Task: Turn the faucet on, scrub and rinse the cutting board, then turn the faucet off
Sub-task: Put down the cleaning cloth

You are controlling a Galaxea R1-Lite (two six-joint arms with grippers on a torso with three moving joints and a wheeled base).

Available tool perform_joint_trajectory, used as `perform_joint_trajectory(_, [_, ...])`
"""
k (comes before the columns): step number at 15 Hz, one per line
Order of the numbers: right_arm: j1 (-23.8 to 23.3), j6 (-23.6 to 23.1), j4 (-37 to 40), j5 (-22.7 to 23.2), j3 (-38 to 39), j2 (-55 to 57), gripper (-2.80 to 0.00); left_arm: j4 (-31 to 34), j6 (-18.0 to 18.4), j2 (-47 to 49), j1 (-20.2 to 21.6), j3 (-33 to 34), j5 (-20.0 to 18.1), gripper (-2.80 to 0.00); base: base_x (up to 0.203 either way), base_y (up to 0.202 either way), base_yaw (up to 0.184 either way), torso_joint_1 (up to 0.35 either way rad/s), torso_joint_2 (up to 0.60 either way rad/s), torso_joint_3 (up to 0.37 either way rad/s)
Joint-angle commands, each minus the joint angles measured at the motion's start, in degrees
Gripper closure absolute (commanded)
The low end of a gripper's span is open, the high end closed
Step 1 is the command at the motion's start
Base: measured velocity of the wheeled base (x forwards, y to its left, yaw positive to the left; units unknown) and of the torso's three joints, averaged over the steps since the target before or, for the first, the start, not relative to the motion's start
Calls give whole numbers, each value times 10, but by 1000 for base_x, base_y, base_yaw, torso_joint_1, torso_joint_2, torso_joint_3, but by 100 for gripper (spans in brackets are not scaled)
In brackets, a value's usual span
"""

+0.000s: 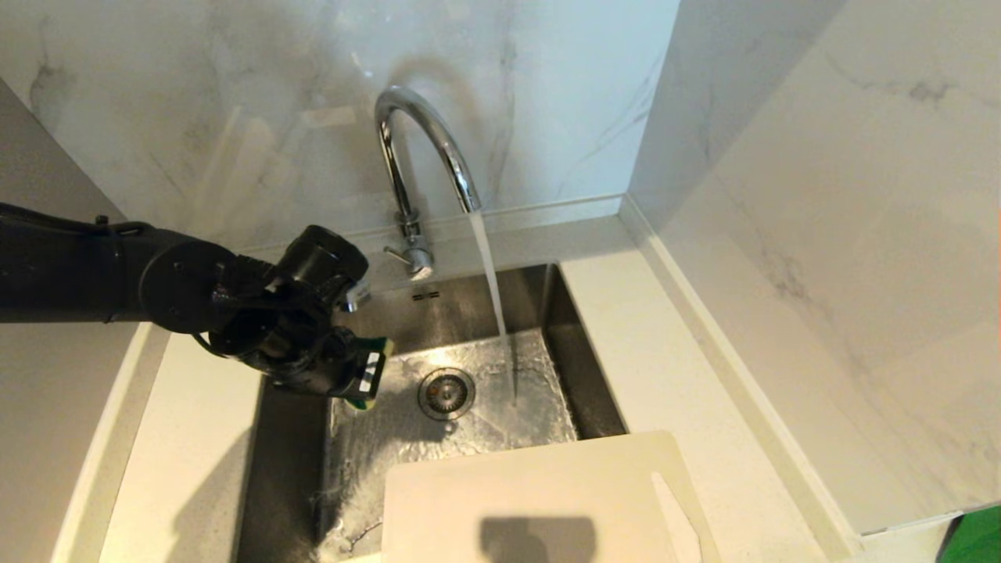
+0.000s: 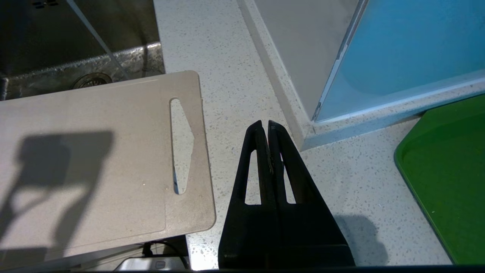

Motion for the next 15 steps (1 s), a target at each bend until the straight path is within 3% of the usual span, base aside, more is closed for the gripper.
perform_joint_trajectory(1, [0,0,0,0,0,1,0,3,-2,28,78,-4,0,0,0,0,0,0,0,0])
perform_joint_trajectory(5, [1,0,0,0,0,1,0,50,14,24,189,-10,-3,0,0,0,0,0,0,0])
perform_joint_trajectory(10, [0,0,0,0,0,1,0,71,10,11,281,3,-2,0,0,0,0,0,0,0])
perform_joint_trajectory(11, [1,0,0,0,0,0,0,75,11,10,295,5,-3,-280,0,0,0,0,0,0])
perform_joint_trajectory(15, [0,0,0,0,0,0,0,75,33,20,321,6,-1,-280,0,0,0,0,0,0])
